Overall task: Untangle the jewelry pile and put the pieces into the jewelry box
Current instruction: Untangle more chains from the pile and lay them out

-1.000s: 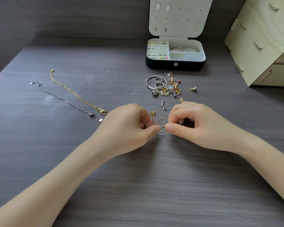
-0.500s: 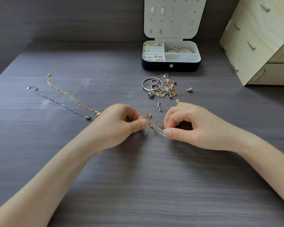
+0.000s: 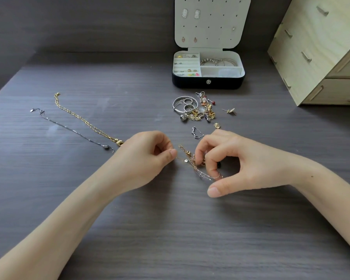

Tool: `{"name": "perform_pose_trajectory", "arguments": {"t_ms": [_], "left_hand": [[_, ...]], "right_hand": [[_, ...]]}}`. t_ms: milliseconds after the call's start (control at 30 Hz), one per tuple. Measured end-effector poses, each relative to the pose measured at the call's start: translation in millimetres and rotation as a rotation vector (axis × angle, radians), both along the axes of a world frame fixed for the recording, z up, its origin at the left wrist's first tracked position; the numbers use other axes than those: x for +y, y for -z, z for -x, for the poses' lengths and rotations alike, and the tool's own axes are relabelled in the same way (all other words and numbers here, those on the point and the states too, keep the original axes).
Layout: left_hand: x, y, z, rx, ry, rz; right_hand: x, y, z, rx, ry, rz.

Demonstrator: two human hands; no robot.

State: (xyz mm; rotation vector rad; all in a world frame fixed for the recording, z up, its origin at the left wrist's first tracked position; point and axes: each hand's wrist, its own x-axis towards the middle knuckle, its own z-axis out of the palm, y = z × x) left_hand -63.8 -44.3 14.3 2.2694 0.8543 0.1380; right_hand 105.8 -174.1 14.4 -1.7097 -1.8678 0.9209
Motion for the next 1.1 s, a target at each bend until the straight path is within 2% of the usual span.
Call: {"name": "perform_pose_trajectory", "arguments": {"t_ms": [300, 667, 833, 1100], "left_hand": [[-6, 0, 2, 0.019, -0.001, -0.124], [-2, -1, 9, -0.039, 0.076, -0.331], [-11, -3, 5, -0.123, 0.210, -0.260], [-17, 8, -1, -0.079, 0.347, -0.208]], "right_hand": [[-3, -5, -2, -0.023, -0.068, 0.059], [-4, -4, -2, -0.054, -0.037, -0.028], [-5, -9, 1, -0.080, -0.019, -0.121], [-1, -3, 6, -0.152, 0.130, -0.250]]}}
